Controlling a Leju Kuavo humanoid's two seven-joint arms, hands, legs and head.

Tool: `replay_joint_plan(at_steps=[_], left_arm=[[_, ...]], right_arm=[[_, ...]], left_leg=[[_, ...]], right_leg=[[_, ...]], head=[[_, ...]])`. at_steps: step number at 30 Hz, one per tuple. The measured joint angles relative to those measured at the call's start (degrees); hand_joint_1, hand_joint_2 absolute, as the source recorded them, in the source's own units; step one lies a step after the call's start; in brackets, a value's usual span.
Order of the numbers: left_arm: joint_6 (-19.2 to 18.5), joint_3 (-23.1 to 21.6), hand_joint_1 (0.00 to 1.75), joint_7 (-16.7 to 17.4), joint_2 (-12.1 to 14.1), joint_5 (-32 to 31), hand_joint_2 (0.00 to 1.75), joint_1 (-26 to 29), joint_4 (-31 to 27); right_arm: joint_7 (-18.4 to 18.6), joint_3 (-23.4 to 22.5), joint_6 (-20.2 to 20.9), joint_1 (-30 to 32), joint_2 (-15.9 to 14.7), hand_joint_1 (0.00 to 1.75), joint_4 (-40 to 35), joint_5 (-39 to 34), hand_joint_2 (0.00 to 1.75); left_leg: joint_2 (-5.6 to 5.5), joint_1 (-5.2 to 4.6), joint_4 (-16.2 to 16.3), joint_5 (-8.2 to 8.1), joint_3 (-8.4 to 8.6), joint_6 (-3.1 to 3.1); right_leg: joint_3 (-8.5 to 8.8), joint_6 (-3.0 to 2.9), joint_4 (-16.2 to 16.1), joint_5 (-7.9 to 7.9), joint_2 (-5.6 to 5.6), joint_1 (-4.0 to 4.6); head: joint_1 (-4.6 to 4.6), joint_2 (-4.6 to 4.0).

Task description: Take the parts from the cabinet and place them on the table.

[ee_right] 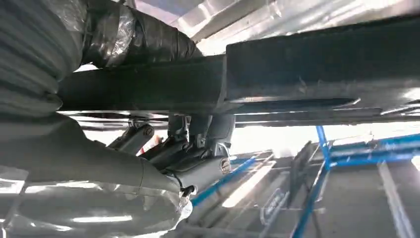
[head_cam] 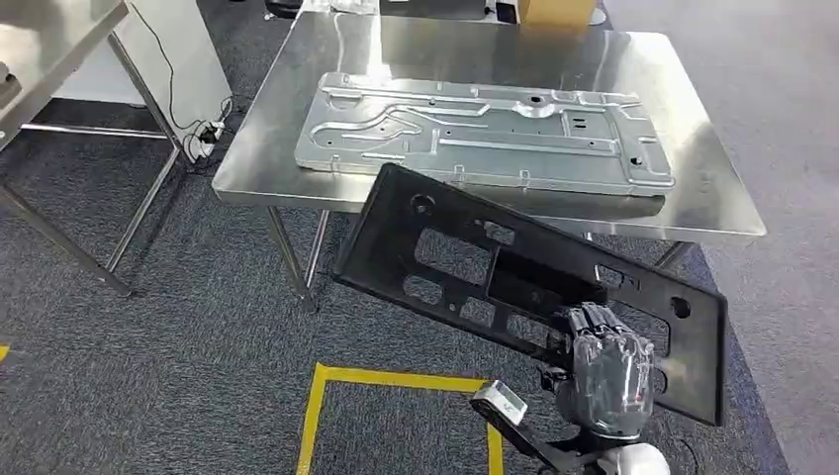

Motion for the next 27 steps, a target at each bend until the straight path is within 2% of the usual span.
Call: replay_joint_plan(at_steps=[1,3,4,5,6,8,9,10,11,13,14,15,16,18,19,20,21,23,24,25,26,27], left_arm=[[0.0,0.0,0.00,0.0,0.0,0.0,0.00,0.0,0.0],[-0.1,-0.1,0.00,0.0,0.0,0.0,0.00,0.0,0.2],[-0.1,-0.2,0.00,0.0,0.0,0.0,0.00,0.2,0.2],[-0.1,-0.2,0.00,0.0,0.0,0.0,0.00,0.0,0.2],[0.0,-0.2,0.00,0.1,0.1,0.0,0.00,-0.1,0.2],[0.0,-0.3,0.00,0.1,0.1,0.0,0.00,-0.1,0.2],[0.0,-0.3,0.00,0.1,0.1,0.0,0.00,-0.2,0.2],[0.0,-0.4,0.00,0.1,0.3,0.0,0.00,-0.2,0.3],[0.0,-0.4,0.00,0.1,0.4,0.0,0.00,-0.2,0.3],[0.0,-0.4,0.00,0.1,0.4,0.0,0.00,-0.2,0.4],[0.0,-0.4,0.00,0.1,0.4,0.0,0.00,-0.1,0.5],[0.0,-0.4,0.00,0.1,0.4,0.0,0.00,0.0,0.5],[0.0,-0.4,0.00,0.1,0.5,0.0,0.00,0.1,0.5],[0.0,-0.4,0.00,0.1,0.6,0.0,0.00,0.2,0.5],[0.0,-0.4,0.00,0.1,0.7,-0.2,0.00,0.2,0.5],[0.0,-0.4,0.00,0.2,0.8,-0.4,0.00,0.1,0.5],[0.0,-0.4,0.00,0.2,0.8,-0.6,0.00,-0.2,0.5],[0.0,-0.5,0.00,0.2,0.8,-0.7,0.00,-0.3,0.5],[0.0,-0.5,0.00,0.2,0.8,-0.8,0.00,-0.3,0.5],[0.0,-0.5,0.00,0.3,0.8,-0.9,0.00,-0.3,0.7],[0.0,-0.6,0.00,0.3,0.8,-0.9,0.00,-0.4,0.7],[0.0,-0.7,0.00,0.4,0.9,-0.9,0.00,-0.4,0.7]], right_arm=[[0.0,0.1,0.0,-0.8,-0.4,1.75,0.9,0.1,1.75],[0.1,0.2,0.0,-1.7,-1.0,1.75,1.6,0.3,1.75],[0.2,0.2,0.0,-2.0,-1.2,1.75,2.0,0.3,1.75],[0.2,0.3,0.0,-2.4,-1.4,1.75,2.5,0.3,1.75],[0.2,0.4,0.0,-2.6,-1.5,1.75,2.7,0.3,1.75],[0.4,0.7,0.0,-2.6,-1.7,1.75,3.1,0.4,1.75],[0.5,0.7,0.0,-2.7,-1.8,1.75,3.2,0.4,1.75],[0.5,0.8,0.0,-2.8,-1.9,1.75,3.3,0.4,1.75],[0.6,0.9,0.0,-3.1,-1.9,1.75,3.4,0.4,1.75],[0.5,1.0,0.0,-3.3,-1.9,1.75,3.7,0.4,1.75],[0.6,1.1,0.0,-3.3,-1.9,1.75,3.9,0.4,1.75],[0.6,1.1,0.0,-3.3,-2.0,1.75,4.1,0.4,1.75],[0.6,1.2,0.0,-3.3,-2.0,1.75,4.2,0.4,1.75],[0.9,1.2,0.5,-3.4,-2.0,1.75,4.2,1.4,1.75],[1.8,1.5,1.9,-4.0,-2.1,1.75,4.4,3.5,1.75],[2.5,1.7,2.8,-4.7,-2.2,1.75,4.9,4.9,1.75],[3.0,2.0,3.3,-5.6,-2.5,1.75,5.6,5.7,1.75],[4.0,2.6,4.7,-7.5,-2.9,1.75,7.3,7.1,1.75],[4.3,2.8,5.1,-8.3,-3.1,1.75,8.2,7.4,1.75],[4.6,3.0,5.6,-9.1,-3.4,1.75,8.9,7.5,1.75],[4.9,3.2,5.9,-9.6,-3.6,1.75,9.7,7.5,1.75],[5.4,3.4,6.3,-10.3,-3.8,1.75,10.5,7.6,1.75]], left_leg=[[-0.11,0.01,0.0,-0.36,0.49,-0.12],[-0.36,0.04,0.0,-1.19,1.76,-0.52],[-0.40,0.08,-0.1,-1.59,1.76,-0.88],[-0.52,-0.26,0.1,-1.77,1.95,-1.26],[-0.58,-0.19,0.1,-1.71,1.49,-1.60],[-0.42,-0.14,-0.5,-1.70,1.67,-2.21],[-0.36,-0.13,-0.7,-2.08,2.14,-2.71],[-0.35,0.03,0.4,-2.61,1.97,-2.86],[-0.37,0.02,3.4,-3.86,0.62,-2.90],[-0.38,0.03,12.7,-7.41,-4.61,-3.08],[-0.37,0.03,16.4,-8.22,-7.05,-3.17],[-0.37,0.03,18.0,-7.64,-8.57,-3.21],[-0.37,0.02,16.4,-5.35,-8.56,-3.11],[-0.36,-0.02,8.4,0.56,-5.81,-2.65],[-0.36,-0.08,3.0,3.11,-3.84,-2.21],[-0.36,-0.59,2.5,1.88,-3.35,-2.11],[-0.33,-0.59,1.4,1.56,-2.70,-1.75],[-0.35,-0.79,1.4,1.54,-2.88,-1.36],[-0.42,-0.52,0.8,1.69,-2.68,-1.03],[-0.39,-0.08,0.1,1.94,-2.01,-0.64],[-0.44,-0.08,-0.3,1.83,-1.65,-0.39],[-0.39,-0.08,-0.4,1.68,-1.41,-0.10]], right_leg=[[0.26,0.05,-2.2,2.56,-0.03,-0.21],[3.36,-0.12,-11.0,9.11,-0.21,-0.38],[4.58,-0.41,-14.2,10.23,-0.39,-0.30],[4.49,-0.80,-14.5,9.71,-0.37,0.24],[4.84,-1.44,-15.7,8.85,-0.42,0.36],[4.56,-1.90,-15.5,8.69,-0.28,0.56],[5.12,-2.43,-16.2,8.69,-0.23,0.17],[5.91,-2.81,-16.8,8.66,-0.34,0.08],[6.43,-3.38,-17.0,8.39,-0.41,0.10],[7.06,-3.98,-17.0,7.85,-0.49,0.34],[7.35,-4.10,-16.9,7.57,-0.47,0.49],[7.69,-4.15,-16.9,7.27,-0.36,0.61],[8.16,-4.09,-16.8,6.88,-0.20,0.70],[9.11,-3.88,-16.5,6.05,-0.02,0.75],[9.67,-3.67,-16.4,5.48,0.00,0.78],[9.62,-3.28,-16.3,5.17,0.03,1.19],[9.42,-2.89,-16.1,5.07,0.31,1.06],[9.55,-2.25,-16.7,5.20,0.23,0.87],[9.78,-1.94,-16.9,5.08,0.18,1.09],[9.98,-1.69,-16.7,4.71,0.14,0.81],[9.32,-1.39,-15.0,3.94,-0.02,0.80],[7.05,-1.08,-10.9,2.06,0.00,0.69]], head=[[0.00,0.00],[0.00,0.00],[0.00,0.00],[0.02,0.00],[0.00,0.00],[-0.02,0.00],[-0.04,0.00],[0.00,0.00],[-0.04,0.00],[-0.04,0.00],[-0.04,0.00],[-0.04,0.00],[-0.04,0.00],[-0.04,0.00],[-0.04,0.00],[-0.02,0.00],[-0.04,0.00],[-0.04,0.00],[-0.02,0.00],[-0.04,0.00],[0.00,0.00],[-0.02,0.00]])
